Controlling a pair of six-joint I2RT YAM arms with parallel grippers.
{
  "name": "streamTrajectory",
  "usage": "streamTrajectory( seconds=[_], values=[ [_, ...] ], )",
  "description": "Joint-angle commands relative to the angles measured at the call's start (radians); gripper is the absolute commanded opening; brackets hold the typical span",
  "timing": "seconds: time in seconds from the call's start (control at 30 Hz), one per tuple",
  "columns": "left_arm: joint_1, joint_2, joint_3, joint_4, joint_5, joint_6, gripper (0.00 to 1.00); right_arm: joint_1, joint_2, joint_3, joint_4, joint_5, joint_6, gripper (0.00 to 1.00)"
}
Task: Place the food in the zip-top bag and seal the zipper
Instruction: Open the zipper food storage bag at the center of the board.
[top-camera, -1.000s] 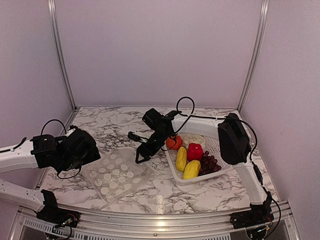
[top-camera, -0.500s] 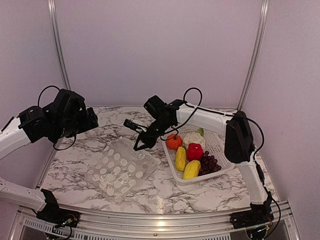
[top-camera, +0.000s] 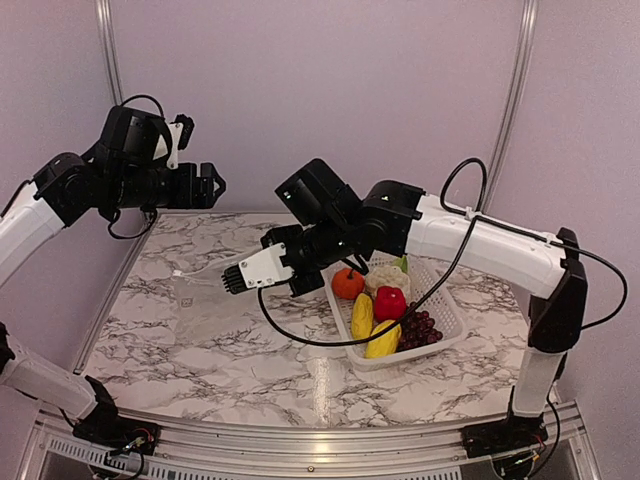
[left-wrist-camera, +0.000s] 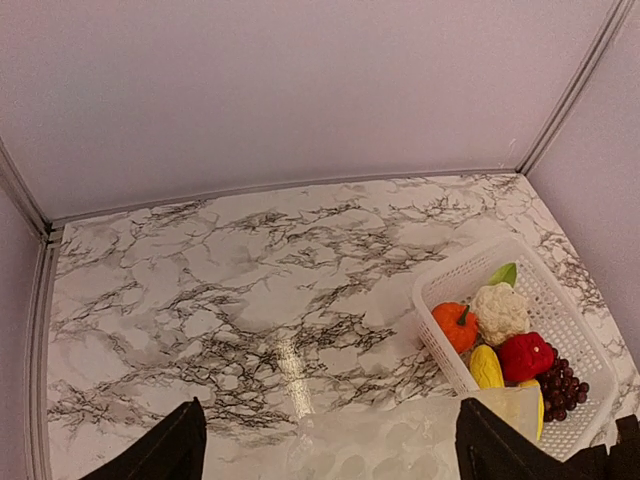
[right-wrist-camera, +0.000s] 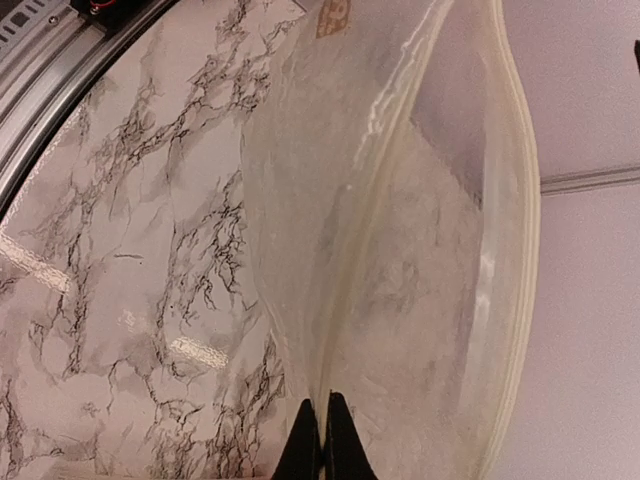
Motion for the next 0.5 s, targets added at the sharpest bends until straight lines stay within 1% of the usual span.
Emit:
streamTrajectory(
  seconds=[0.0,0.1,0.17,0.27,0.37,0.47],
  values=[
    [0.004,0.052,0.077,-0.083,0.153,0.159,0.88,0.048,0.047,-0.020,-0.057,0.201,-0.167,0.00],
    [0.004,0.083,0.098,-0.154,0.239,0.187,0.87,0.065,0.050,-0.038,-0.066,0.217,-0.174,0.00],
    [0.004,0.099,0.094,-0.205,0.296,0.200,0.84,0.066,0.050,-0.046,-0.068,0.214,-0.172,0.00],
    [0.001,0.079,0.037,-0.232,0.384,0.215,0.81,0.066,0.047,-0.045,-0.078,0.208,-0.169,0.00],
    [-0.020,0.044,-0.023,-0.238,0.415,0.234,0.80,0.067,0.052,-0.027,-0.097,0.195,-0.169,0.00],
    [-0.042,0.045,-0.035,-0.261,0.415,0.240,0.79,0.069,0.057,-0.014,-0.106,0.196,-0.171,0.00]
  ],
)
